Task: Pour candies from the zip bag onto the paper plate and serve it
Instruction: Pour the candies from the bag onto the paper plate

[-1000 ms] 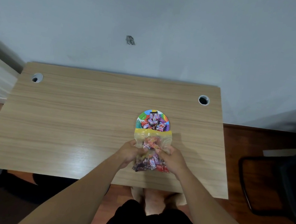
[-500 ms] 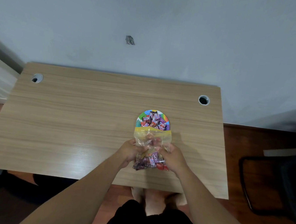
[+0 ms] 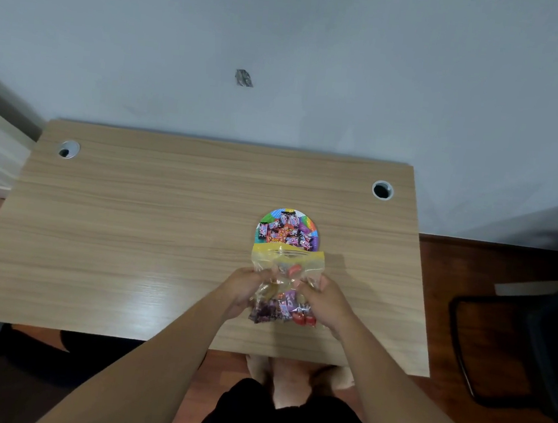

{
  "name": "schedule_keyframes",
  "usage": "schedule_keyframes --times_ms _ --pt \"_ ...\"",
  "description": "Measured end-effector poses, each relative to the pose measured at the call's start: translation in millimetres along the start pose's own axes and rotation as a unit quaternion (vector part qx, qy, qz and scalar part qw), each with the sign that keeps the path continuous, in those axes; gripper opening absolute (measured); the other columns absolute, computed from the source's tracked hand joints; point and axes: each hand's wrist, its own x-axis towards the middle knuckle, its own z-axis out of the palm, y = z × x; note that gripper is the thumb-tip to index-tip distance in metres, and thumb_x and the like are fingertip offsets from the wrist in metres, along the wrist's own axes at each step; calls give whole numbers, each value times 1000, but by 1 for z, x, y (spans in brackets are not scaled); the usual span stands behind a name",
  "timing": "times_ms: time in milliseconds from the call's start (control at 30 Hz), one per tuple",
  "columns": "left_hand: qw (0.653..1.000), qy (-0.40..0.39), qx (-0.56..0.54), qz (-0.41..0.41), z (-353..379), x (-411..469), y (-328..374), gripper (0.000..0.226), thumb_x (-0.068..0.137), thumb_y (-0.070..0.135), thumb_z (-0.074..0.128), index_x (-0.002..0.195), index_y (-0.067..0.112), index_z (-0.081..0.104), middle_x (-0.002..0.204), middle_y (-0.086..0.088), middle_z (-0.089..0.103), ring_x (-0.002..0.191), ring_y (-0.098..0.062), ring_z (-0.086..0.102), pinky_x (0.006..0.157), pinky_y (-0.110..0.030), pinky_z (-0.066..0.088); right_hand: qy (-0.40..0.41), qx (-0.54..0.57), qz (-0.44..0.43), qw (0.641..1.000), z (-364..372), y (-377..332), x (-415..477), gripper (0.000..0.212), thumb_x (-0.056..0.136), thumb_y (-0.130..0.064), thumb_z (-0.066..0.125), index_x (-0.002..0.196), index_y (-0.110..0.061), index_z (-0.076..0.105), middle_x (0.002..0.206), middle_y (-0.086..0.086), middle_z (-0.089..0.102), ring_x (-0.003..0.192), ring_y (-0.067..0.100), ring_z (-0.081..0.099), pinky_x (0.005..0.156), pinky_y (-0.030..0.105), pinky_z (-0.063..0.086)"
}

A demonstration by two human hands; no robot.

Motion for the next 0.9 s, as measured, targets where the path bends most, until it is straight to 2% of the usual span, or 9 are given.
schedule_keyframes --times_ms 100,233,333,433,533,600,700,800,900 --pt "1000 0 5 3 1 2 -2 36 92 40 79 112 9 80 119 -9 80 119 -30 72 114 -55 49 -7 24 9 1000 1 -2 -3 23 100 -24 75 122 -18 72 116 -6 81 105 12 75 88 32 55" --pt "1000 9 -2 8 3 3 -2 31 95 37 78 110 11 78 118 -8 80 122 -27 70 116 -55 46 -2 43 15 999 2 2 -3 29 95 -27 79 122 -18 73 116 -3 84 110 18 78 103 45 59" --pt "1000 6 -7 7 5 0 -1 30 95 33 78 112 9 75 117 -6 80 122 -25 69 113 -50 46 9 54 21 998 1 3 -3 28 93 -25 81 119 -20 73 114 -3 84 111 20 79 107 48 59" --pt "1000 2 -30 4 7 -2 -1 30 98 26 75 119 4 73 117 -10 80 109 -26 74 91 -39 56 12 64 25 998 -1 0 -4 27 93 -22 83 118 -19 73 114 -2 84 110 20 79 106 47 60" --pt "999 0 -34 0 6 -3 -1 40 95 27 79 126 1 72 119 -10 82 122 -30 72 116 -53 48 15 64 30 997 -2 -1 -6 26 93 -23 83 115 -18 72 113 -1 84 108 21 79 100 43 60" --pt "1000 0 -21 -2 4 -2 -3 43 93 31 81 125 2 73 117 -6 83 125 -28 70 123 -59 38 17 62 30 997 -2 -3 -8 23 94 -23 83 113 -18 71 113 -1 83 107 20 79 95 40 59" --pt "1000 -8 -21 5 3 -4 0 40 95 32 79 124 4 73 118 -6 82 125 -28 71 123 -57 38 19 63 30 997 -1 -3 -8 25 93 -23 84 115 -19 72 113 -2 83 107 19 79 96 40 60" --pt "999 -22 -25 17 4 -13 4 39 98 30 76 129 6 71 122 -6 81 127 -28 70 122 -54 41 24 62 22 998 -1 -5 -10 26 93 -23 83 118 -19 74 112 -3 84 106 19 79 81 32 58" --pt "998 -29 -29 37 5 -20 8 35 102 31 71 131 12 71 127 -5 79 132 -27 67 114 -46 48 22 58 17 998 -2 -12 -15 34 93 -39 82 123 -24 76 115 -8 83 109 15 78 80 29 55"
